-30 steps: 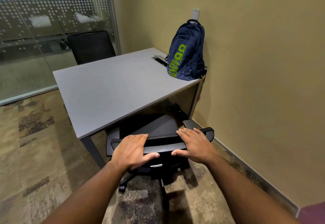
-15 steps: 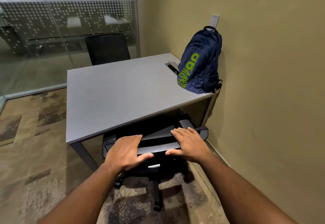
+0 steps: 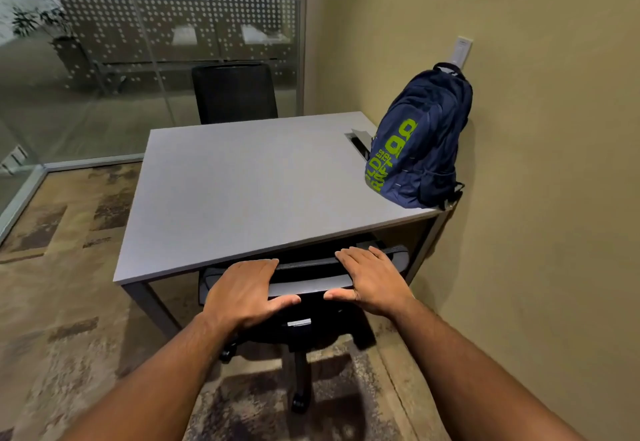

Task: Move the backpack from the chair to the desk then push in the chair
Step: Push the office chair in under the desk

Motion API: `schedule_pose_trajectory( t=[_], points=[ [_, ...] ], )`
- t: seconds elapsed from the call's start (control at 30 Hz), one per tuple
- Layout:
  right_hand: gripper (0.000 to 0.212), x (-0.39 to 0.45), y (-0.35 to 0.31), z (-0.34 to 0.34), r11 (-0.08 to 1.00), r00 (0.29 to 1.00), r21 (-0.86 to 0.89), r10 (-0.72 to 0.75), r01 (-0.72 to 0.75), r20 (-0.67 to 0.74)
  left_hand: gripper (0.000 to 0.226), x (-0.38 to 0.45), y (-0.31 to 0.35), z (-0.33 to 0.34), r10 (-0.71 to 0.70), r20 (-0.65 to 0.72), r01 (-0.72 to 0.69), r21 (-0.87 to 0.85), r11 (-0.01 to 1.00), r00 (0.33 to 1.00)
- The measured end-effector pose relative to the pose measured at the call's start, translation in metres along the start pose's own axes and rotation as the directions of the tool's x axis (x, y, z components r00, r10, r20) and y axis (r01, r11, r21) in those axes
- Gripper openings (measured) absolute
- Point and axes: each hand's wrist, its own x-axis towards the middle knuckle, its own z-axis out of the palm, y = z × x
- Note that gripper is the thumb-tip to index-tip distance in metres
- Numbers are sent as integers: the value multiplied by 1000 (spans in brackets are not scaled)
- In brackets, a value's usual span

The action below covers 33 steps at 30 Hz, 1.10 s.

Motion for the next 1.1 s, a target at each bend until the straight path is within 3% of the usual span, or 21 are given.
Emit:
schedule_pose_trajectory(
  t=[0.3,0.53,1.1],
  points=[
    [113,61,53,1,999,999,1,-43,43,23,97,60,4,6,-41,-74,36,-62,997,996],
    [112,100,86,-7,996,995,0,-88,88,48,108,103,5,14,-97,-55,93,-74,993,994],
    [114,147,121,-9,989,989,20,-144,144,13,110,154,3,13,-144,-3,143,-54,988,990]
  ],
)
